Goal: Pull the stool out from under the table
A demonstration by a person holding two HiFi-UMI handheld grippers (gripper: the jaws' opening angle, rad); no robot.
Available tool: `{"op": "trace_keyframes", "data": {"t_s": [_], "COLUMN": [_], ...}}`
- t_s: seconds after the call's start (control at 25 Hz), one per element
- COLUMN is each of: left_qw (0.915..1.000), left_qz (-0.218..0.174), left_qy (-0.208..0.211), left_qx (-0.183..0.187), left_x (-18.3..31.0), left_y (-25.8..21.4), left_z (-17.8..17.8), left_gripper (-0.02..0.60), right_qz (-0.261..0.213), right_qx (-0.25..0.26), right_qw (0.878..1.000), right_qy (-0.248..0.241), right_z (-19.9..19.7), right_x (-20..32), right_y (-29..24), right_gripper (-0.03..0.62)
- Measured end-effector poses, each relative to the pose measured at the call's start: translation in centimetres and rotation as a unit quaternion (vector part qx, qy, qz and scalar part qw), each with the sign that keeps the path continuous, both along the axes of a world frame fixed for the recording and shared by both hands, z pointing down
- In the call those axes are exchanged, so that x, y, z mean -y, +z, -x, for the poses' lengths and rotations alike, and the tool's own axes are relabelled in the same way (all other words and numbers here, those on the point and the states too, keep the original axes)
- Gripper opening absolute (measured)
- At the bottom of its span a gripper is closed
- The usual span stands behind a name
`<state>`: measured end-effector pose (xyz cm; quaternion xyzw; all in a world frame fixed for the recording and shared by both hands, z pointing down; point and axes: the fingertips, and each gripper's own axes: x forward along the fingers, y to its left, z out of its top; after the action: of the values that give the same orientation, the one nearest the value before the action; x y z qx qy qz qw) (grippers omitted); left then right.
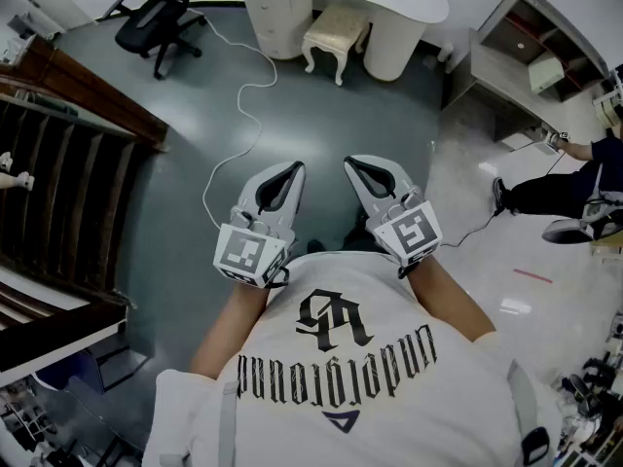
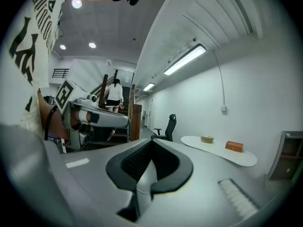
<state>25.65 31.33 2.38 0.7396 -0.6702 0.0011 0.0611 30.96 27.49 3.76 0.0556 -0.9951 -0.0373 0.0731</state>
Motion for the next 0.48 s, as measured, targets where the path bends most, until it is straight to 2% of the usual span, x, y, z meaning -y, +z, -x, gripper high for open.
{"op": "trace_keyframes", "data": {"t_s": [0.2,0.36,0.48], "left_qw": [1.0,0.9998,0.9995], "left_qz": [-0.001,-0.001,-0.007], "left_qy": [-0.007,-0.018,-0.028], "left_qx": [-0.001,-0.005,-0.01], "left_x": [-0.7,-0.9,-0.5], "left_y": [0.5,0.5,0.3], "left_z": [1.5,2.7,3.8], "left_gripper": [0.006,0.006,0.006], "right_qz": [0.0,0.002,-0.002], "right_qx": [-0.002,-0.029,-0.018], "right_qw": [1.0,1.0,1.0], "right_qy": [-0.007,-0.008,-0.015], "right_z": [0.9,0.9,2.3], "right_x": [-0.5,0.1,0.7], "right_y": [0.4,2.1,1.4], "right_gripper": [0.002,0.002,0.002]}}
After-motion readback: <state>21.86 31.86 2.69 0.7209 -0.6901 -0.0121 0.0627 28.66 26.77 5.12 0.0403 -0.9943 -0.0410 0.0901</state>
